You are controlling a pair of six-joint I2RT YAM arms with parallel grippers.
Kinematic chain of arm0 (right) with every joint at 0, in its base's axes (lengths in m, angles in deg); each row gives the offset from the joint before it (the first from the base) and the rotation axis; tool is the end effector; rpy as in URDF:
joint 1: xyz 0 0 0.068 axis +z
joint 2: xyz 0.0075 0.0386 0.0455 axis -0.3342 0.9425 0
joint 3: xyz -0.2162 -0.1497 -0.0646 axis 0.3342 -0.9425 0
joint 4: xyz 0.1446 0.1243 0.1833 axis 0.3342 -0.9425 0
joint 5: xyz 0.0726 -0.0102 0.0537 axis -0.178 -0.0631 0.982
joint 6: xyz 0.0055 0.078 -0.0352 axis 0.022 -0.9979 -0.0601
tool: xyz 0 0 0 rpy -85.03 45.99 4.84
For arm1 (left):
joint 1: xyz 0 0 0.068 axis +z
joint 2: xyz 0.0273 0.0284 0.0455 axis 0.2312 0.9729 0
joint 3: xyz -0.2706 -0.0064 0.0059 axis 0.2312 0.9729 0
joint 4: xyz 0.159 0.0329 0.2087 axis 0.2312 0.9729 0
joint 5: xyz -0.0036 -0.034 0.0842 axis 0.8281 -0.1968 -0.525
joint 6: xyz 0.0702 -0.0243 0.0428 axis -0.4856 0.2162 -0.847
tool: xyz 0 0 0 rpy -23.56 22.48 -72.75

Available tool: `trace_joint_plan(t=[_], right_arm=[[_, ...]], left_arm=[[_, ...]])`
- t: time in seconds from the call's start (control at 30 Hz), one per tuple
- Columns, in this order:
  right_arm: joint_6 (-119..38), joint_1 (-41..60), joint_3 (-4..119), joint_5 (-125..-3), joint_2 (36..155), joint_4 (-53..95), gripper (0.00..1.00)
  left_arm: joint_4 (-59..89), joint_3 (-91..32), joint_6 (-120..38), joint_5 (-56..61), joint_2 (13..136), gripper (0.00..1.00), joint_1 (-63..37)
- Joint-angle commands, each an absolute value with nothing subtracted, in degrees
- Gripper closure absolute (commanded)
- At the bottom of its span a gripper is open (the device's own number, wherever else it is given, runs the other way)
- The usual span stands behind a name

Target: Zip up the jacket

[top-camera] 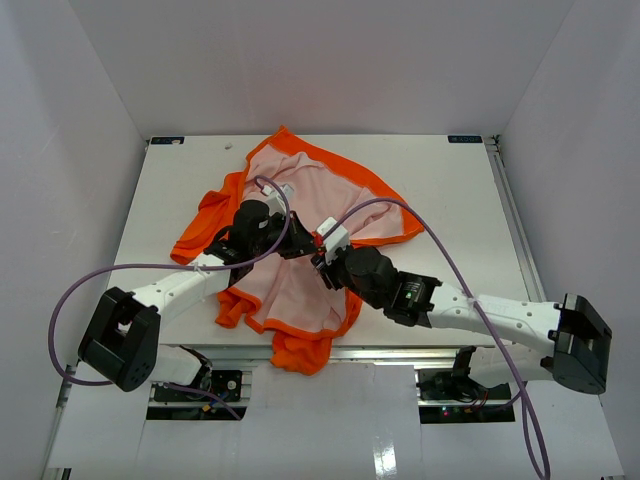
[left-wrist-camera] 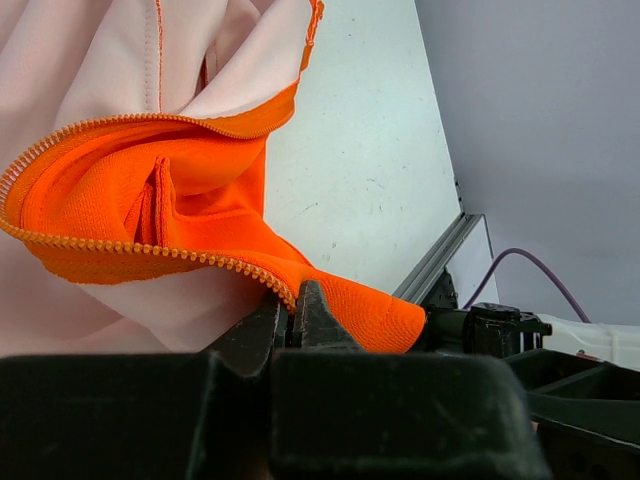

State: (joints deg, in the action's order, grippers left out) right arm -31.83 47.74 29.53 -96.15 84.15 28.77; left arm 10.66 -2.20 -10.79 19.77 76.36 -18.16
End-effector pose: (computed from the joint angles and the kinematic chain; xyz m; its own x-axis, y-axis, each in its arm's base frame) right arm 0.1528 0.2830 0.2837 -0.0790 -0.2600 -0.9624 -0.6843 0.7162 -0.1373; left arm 0.2663 -0.2014 0.2214 -0.8190 -0.2101 -0.5339 0.3363 0.5782 -0.7434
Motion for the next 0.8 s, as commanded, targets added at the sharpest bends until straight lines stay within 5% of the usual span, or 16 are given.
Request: trace_joint_plan(t=[0.0, 0.77], right_arm=[[-31.46, 48.07, 33.28, -96.53, 87.49, 27.88, 0.56], [-29.88, 48.15, 33.85, -104.08, 91.41, 27.16, 0.55]], left_arm=[[11.03, -4.4, -10.59, 19.24, 75.62, 1.0, -18.27], [11.4, -3.19, -11.2, 19.64, 73.71, 1.0, -18.27]])
